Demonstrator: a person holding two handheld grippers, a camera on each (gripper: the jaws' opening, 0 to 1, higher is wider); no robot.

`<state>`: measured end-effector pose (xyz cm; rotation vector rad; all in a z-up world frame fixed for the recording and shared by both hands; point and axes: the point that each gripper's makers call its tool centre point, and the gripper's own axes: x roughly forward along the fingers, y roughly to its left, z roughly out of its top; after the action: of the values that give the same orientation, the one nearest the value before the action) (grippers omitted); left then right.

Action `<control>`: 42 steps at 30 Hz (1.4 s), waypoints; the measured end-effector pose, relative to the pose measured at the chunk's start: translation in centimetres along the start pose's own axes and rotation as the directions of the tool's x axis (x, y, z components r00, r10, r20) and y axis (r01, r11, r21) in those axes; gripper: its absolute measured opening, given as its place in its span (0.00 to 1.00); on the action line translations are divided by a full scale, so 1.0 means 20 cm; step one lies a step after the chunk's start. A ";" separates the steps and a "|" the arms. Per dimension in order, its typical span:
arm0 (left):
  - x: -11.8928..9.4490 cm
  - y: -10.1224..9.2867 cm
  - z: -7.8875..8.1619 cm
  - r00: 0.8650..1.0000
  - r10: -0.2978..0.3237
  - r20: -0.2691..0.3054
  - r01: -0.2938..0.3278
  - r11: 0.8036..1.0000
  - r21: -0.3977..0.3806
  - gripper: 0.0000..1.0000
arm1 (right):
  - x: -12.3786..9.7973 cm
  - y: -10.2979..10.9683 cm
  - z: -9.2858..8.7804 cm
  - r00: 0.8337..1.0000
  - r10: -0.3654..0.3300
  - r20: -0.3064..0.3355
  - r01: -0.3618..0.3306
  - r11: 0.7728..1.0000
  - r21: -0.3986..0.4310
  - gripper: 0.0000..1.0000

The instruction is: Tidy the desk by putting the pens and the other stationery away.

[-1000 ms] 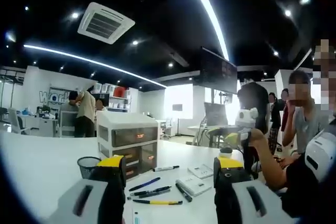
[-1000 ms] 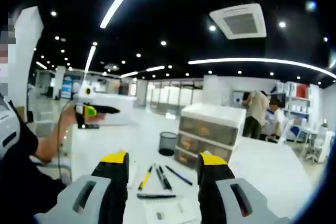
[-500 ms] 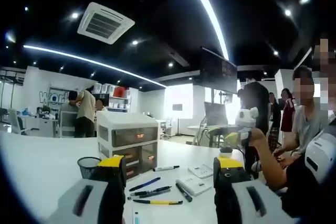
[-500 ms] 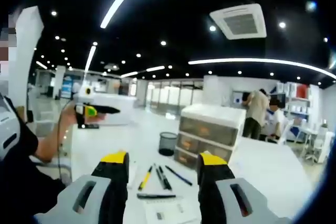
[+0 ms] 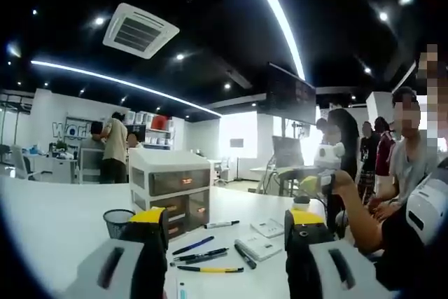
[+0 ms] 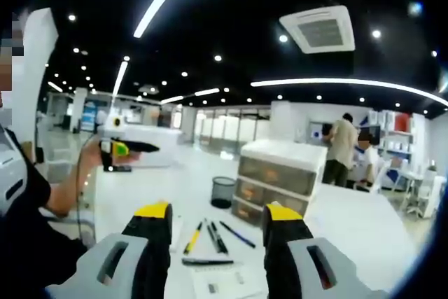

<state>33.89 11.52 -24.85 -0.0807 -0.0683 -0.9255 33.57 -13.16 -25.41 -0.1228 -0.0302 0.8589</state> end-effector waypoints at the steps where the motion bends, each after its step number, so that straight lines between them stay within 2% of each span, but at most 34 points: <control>1: 0.00 0.00 0.00 1.000 0.000 0.001 0.000 1.000 -0.001 0.67 | 0.00 0.00 0.00 1.000 0.000 0.000 0.000 1.000 0.000 0.49; 42: 0.00 0.02 -0.01 1.000 0.003 -0.006 -0.003 1.000 0.002 0.66 | 0.00 0.01 0.00 1.000 0.007 -0.002 -0.007 1.000 -0.010 0.49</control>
<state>34.16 11.70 -25.03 -0.0757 -0.0632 -0.9227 33.50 -13.08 -25.39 -0.1331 -0.0318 0.8661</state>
